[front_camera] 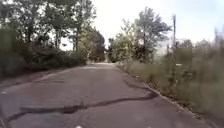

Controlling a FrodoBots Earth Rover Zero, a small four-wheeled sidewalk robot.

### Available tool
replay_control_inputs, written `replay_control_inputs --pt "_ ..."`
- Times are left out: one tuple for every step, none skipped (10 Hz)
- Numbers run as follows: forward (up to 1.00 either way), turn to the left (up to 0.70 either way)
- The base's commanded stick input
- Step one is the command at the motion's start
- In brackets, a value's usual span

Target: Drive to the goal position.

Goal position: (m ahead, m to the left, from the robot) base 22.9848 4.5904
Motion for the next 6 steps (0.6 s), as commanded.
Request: replay_control_inputs --pt "1.00 -0.06" --pt "1.00 -0.06" --pt "1.00 -0.06" --pt "1.00 -0.06" --pt "1.00 -0.06" --pt "1.00 -0.04"
